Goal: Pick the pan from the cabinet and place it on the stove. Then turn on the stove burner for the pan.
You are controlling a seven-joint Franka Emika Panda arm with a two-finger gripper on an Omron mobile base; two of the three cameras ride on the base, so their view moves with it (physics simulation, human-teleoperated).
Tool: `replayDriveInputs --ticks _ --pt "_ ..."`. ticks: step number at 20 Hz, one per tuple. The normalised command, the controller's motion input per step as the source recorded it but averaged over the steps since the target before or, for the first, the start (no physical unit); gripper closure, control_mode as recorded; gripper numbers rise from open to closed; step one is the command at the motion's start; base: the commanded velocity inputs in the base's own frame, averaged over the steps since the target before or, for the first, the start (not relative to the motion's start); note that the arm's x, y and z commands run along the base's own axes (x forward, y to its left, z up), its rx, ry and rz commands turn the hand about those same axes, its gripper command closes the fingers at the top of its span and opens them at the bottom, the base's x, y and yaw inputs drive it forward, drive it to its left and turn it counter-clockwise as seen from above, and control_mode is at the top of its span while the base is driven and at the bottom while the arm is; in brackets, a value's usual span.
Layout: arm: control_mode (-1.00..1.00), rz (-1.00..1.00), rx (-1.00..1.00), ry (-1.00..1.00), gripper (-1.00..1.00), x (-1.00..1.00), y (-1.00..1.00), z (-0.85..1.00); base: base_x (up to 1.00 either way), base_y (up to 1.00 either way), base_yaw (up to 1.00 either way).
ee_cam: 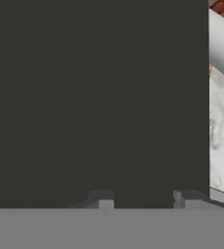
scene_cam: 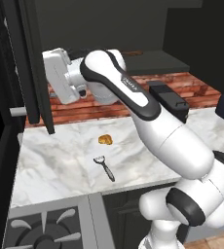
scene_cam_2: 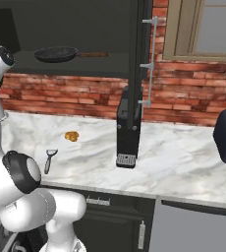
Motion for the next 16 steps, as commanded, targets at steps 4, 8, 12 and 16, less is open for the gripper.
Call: replayDriveInputs --ticks 4,8,12,16 --pt "-1.0 0.0 -0.01 -0.05 -1.0 -0.31 0.02 -0.05 0.0 0.0 0.0" --pt "-1.0 0.0 -0.02 -0.15 -1.0 -0.28 -0.3 -0.01 0.0 0.0 0.0" --pt "-1.0 0.0 -0.02 -0.19 -1.0 -0.31 -0.48 0.0 0.0 0.0 0.0" --pt "-1.0 0.0 0.0 -0.18 -1.0 -0.27 -0.59 0.0 0.0 0.0 0.0"
